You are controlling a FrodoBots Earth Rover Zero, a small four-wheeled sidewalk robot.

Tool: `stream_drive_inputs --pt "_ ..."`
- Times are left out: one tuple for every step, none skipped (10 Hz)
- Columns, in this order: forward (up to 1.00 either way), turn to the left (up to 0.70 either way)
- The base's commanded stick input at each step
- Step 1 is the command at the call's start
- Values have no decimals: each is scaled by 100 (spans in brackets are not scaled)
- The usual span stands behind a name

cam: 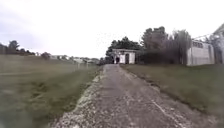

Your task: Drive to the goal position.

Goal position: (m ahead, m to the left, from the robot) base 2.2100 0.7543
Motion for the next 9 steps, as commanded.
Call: stream_drive_inputs --pt "100 0" --pt "100 0" --pt "100 0" --pt "100 0" --pt "100 0" --pt "100 0" --pt "100 0" --pt "100 0" --pt "100 0"
